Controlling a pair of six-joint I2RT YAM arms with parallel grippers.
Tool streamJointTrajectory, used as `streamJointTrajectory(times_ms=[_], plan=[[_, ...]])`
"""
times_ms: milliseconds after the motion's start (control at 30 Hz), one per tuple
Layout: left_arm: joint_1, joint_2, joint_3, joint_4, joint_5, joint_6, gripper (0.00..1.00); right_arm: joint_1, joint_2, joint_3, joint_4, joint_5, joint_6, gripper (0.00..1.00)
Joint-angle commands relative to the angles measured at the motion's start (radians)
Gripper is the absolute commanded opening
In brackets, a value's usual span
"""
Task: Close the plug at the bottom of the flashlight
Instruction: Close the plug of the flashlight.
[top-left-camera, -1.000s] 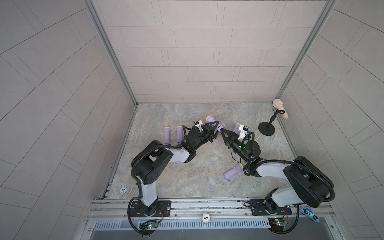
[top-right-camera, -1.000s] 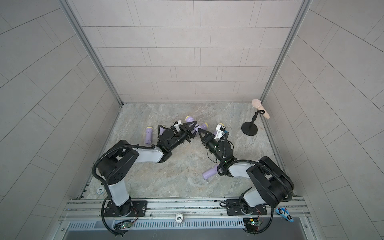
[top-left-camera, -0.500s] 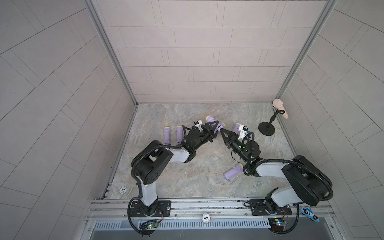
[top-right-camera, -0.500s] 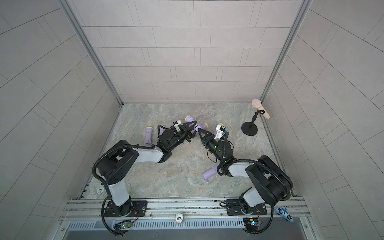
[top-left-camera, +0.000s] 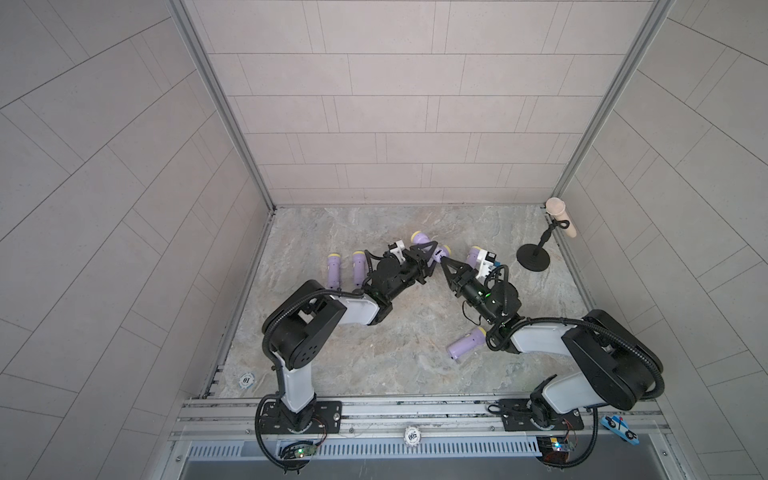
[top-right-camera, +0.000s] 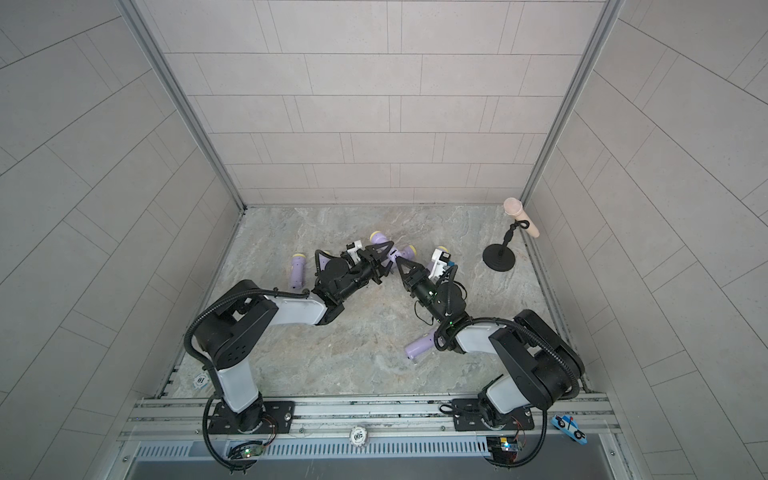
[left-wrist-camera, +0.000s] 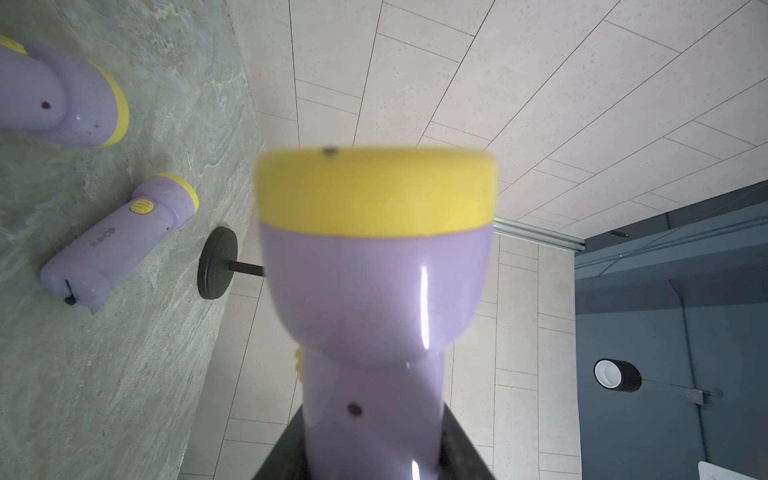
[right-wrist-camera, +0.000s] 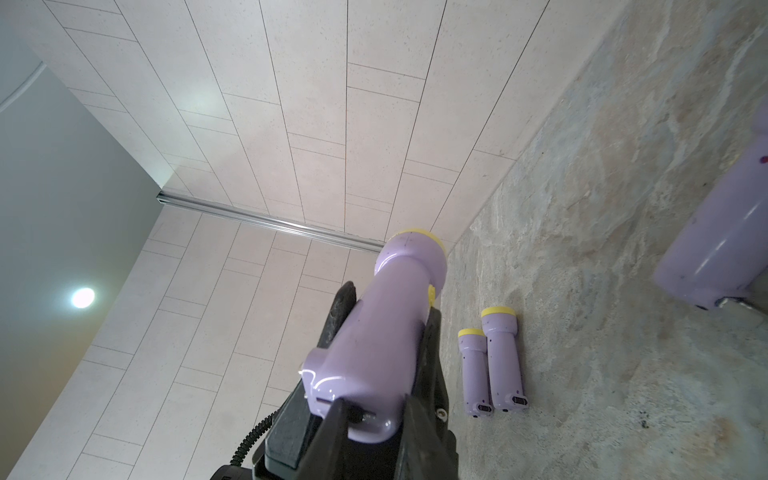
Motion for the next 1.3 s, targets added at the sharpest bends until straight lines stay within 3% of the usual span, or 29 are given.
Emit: streamJointTrajectory(times_ms=[0, 1267], plan=[[-0.018, 0.001, -0.002, 0.042, 0.071, -0.021, 0.00, 0.003, 0.006, 0.004, 0.040, -0.018, 0.016, 0.25], [-0.020, 0.004, -0.003, 0.051, 0.070, -0.025, 0.00, 0.002, 0.029, 0.001, 0.056, -0.022, 0.026, 0.18]])
